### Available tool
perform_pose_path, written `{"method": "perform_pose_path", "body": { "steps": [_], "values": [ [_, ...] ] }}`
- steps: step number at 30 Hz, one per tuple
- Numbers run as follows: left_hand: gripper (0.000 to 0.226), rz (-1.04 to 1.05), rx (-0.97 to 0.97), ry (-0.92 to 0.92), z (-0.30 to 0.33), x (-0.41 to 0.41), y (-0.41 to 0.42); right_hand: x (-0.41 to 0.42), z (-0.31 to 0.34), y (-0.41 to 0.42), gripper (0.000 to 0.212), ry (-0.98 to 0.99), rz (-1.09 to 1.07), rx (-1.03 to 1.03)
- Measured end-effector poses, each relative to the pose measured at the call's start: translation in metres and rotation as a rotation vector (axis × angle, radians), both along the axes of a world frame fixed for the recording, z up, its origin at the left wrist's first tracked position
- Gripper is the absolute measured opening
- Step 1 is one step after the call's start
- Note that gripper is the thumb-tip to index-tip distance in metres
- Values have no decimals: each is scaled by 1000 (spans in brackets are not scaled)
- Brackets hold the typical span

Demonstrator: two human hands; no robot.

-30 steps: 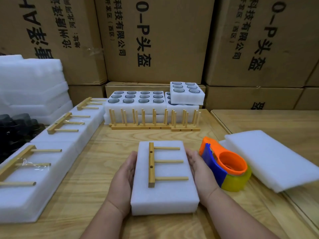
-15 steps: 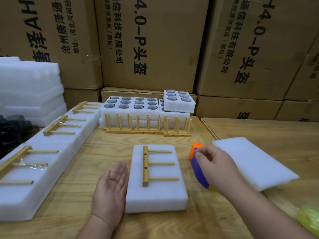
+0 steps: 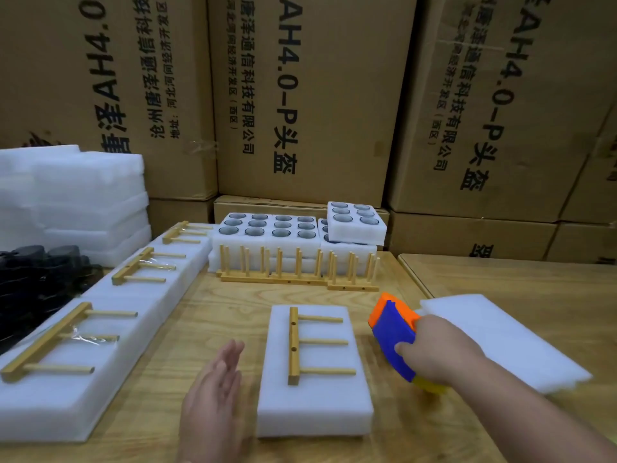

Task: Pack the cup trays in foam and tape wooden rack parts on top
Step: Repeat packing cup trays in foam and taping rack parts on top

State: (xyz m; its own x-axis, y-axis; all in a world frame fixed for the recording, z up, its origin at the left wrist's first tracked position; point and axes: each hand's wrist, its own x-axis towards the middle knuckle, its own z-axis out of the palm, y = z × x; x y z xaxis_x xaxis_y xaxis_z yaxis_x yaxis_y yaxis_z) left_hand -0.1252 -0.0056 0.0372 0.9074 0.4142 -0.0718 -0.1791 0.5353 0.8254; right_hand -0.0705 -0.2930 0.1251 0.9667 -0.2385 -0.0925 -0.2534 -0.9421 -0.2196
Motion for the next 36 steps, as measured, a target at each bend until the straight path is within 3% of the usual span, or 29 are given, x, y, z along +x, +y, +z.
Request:
{"method": "perform_pose_path", "body": {
  "steps": [2, 4, 6, 8, 10, 12, 15, 17, 19, 22, 27, 30, 33, 36],
  "values": [
    [33, 149, 208, -105, 16, -10, -4, -13, 13, 0, 27, -147, 46, 168],
    [28, 187, 409, -246, 36, -20, -14, -28, 23, 4, 26, -261, 99, 471],
    [38, 58, 601, -333, 51, -25, -27, -42, 29, 14, 24, -250, 146, 982],
    [71, -152, 753, -323, 55, -24, -38, -54, 28, 23, 34, -160, 216, 1484],
    [106, -369, 719, -273, 57, -22, -47, -65, 26, 34, 38, -65, 305, 1815],
    [125, -552, 597, -321, 55, -16, -50, -73, 22, 41, 49, 39, 400, 2046],
    [104, -650, 590, -455, 55, -10, -47, -79, 17, 45, 60, 126, 489, 2191],
    [88, -669, 606, -472, 54, -10, -44, -81, 15, 46, 64, 133, 486, 2203],
    [88, -695, 622, -447, 50, -10, -43, -80, 12, 46, 68, 137, 419, 2218],
    [89, -703, 673, -399, 44, -12, -43, -80, 9, 50, 53, 125, 321, 2180],
    [124, -722, 698, -269, 46, -13, -32, -81, 6, 48, 54, 55, 293, 2034],
    [127, -616, 692, -277, 59, -16, -18, -80, 10, 36, 65, -133, 425, 1615],
    [118, -518, 683, -336, 74, -21, -6, -77, 17, 23, 50, -370, 518, 1043],
    [102, -441, 739, -406, 87, -26, -2, -67, 13, 9, 47, -598, 557, 726]
  ]
}}
